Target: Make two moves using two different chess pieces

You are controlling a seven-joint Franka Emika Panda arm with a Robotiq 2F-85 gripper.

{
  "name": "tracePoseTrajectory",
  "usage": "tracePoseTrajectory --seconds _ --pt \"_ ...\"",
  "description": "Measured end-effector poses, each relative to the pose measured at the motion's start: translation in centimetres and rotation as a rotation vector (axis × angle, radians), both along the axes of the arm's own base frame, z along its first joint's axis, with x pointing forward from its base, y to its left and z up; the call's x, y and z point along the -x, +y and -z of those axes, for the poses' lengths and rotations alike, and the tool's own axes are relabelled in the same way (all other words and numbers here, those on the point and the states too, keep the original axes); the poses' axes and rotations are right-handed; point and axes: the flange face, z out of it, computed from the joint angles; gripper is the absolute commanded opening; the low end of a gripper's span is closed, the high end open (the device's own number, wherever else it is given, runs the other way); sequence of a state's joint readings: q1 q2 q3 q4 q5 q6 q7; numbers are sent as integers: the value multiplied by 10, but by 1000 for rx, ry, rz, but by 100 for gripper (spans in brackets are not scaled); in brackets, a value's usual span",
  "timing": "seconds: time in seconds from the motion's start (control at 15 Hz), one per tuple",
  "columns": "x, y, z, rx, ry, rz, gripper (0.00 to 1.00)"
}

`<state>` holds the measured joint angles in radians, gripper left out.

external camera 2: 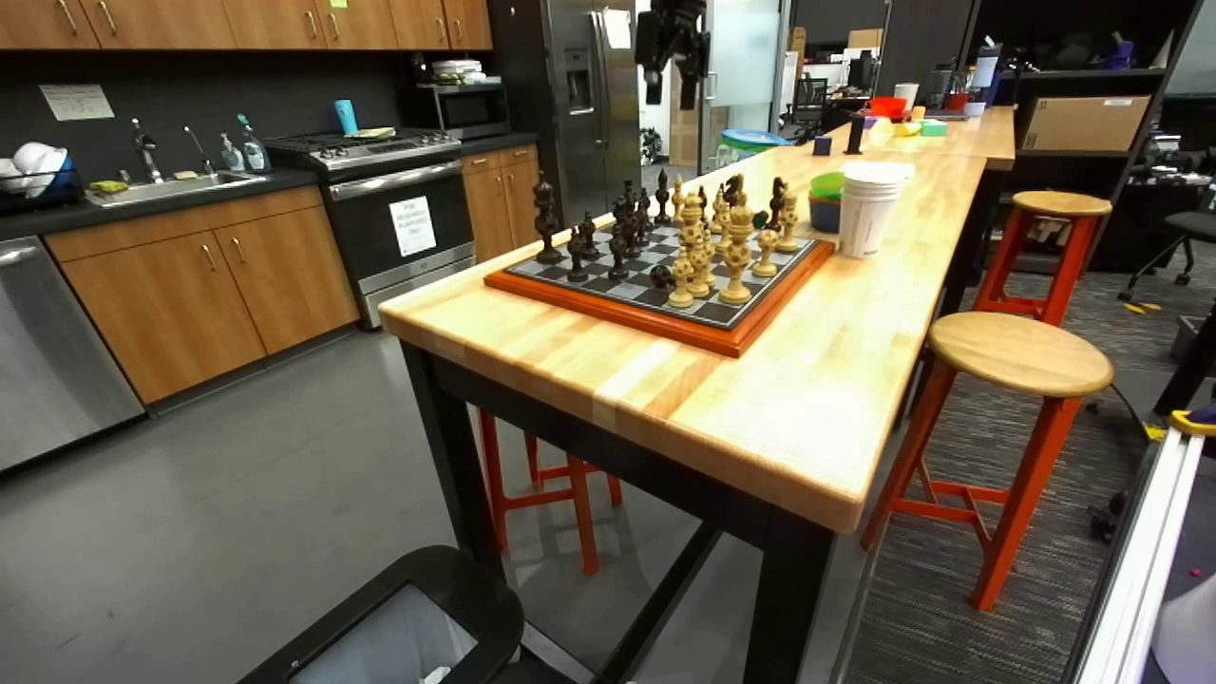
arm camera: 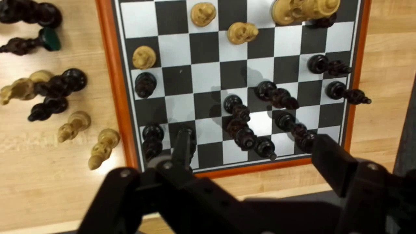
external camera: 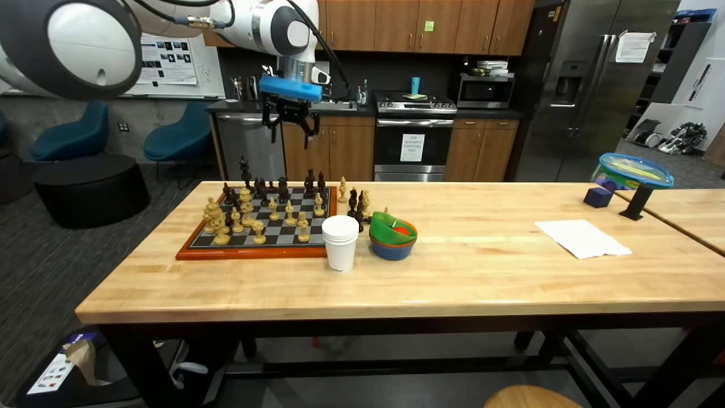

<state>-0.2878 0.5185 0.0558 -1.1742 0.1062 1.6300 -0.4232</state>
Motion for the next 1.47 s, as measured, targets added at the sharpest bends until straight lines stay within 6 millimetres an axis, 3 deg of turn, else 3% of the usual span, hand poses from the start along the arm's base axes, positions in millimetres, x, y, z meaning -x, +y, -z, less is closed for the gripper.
tracePoseTrajectory --seconds 0.2,0.8,1.2,1.47 --pt "13 9 14 -24 24 5 100" --pt "11 11 17 -8 31 1 100" --pt "7 46 18 -8 48 -48 100" --pt "7 66 29 0 78 -29 100"
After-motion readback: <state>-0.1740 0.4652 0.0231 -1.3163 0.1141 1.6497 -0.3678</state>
